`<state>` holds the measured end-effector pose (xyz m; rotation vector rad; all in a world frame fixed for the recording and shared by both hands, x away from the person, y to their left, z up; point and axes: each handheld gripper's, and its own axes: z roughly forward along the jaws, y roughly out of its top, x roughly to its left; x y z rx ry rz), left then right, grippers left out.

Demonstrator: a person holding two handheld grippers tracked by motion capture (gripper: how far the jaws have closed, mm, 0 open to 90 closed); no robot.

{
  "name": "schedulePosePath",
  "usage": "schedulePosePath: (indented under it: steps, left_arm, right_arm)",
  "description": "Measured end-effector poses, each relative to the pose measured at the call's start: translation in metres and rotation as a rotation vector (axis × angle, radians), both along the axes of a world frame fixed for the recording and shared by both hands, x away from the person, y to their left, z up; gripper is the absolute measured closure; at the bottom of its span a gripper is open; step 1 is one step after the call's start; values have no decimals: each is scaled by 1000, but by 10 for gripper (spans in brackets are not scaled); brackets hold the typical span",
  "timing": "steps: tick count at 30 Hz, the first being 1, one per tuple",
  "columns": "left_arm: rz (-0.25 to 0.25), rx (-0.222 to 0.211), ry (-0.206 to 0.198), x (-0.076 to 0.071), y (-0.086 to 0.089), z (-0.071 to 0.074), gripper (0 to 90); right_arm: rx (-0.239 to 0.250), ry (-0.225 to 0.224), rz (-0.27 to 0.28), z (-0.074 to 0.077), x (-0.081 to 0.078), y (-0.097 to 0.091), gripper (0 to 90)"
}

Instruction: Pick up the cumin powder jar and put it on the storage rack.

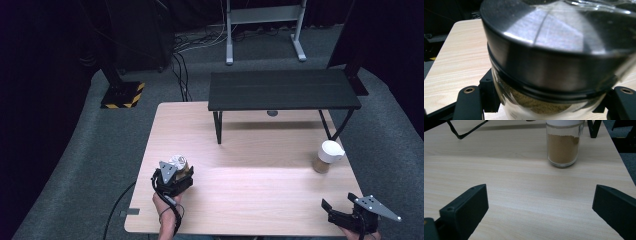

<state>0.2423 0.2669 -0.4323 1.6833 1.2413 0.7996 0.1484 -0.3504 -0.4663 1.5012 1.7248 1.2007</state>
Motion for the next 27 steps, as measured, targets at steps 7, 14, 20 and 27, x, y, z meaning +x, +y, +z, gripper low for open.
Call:
schedulePosePath:
  steps: [7,14,20,27]
  left_arm:
    - [-13,4,-3,2,0,4,304]
    - [-27,12,-7,5,-2,8,305]
    - [-44,22,-10,8,-4,12,305]
    - [-54,21,-11,11,-5,16,305]
  right_arm:
    - [1,0,2,0,0,-1,0]
    - [1,0,2,0,0,0,0]
    - [0,0,-1,0,-1,-1,0]
    - [0,2,-1,0,-1,-2,0]
